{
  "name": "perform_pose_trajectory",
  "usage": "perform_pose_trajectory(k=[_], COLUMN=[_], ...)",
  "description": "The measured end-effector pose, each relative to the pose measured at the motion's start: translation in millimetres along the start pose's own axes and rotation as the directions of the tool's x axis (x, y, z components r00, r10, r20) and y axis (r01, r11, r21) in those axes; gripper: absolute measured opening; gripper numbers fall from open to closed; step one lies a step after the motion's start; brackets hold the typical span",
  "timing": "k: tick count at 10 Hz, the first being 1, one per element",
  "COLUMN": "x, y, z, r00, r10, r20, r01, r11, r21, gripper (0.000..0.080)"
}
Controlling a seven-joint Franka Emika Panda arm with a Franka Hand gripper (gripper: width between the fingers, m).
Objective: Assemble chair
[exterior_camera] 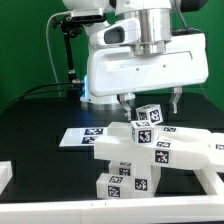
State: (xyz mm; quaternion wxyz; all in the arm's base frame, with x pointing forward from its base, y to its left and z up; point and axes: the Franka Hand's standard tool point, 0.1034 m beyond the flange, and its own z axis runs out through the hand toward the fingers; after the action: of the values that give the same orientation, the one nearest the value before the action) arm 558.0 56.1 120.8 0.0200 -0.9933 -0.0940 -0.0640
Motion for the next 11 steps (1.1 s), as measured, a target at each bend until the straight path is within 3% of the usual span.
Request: perform_pose_trajectory(k=[2, 4, 6, 9, 11], x=[0.1, 0.1, 1.0, 1.0, 0.7], y=[-0.2, -0.4, -1.3, -0.4, 2.3], z=[0.0, 0.0, 0.8, 1.7, 2.0], r00=[0.996, 0.974, 0.899, 0.715, 0.598], r10=[0.085, 0.228, 0.438, 0.699, 0.802], r20=[-0.001, -0.001, 0.001, 0.003, 0.007], r01=[-0.085, -0.228, -0.438, -0.699, -0.801], r11=[0.996, 0.974, 0.899, 0.715, 0.598], r21=[0.002, 0.003, 0.001, 0.003, 0.022], gripper=[0.0283, 0.0284, 0.0284, 0.0284, 0.0284])
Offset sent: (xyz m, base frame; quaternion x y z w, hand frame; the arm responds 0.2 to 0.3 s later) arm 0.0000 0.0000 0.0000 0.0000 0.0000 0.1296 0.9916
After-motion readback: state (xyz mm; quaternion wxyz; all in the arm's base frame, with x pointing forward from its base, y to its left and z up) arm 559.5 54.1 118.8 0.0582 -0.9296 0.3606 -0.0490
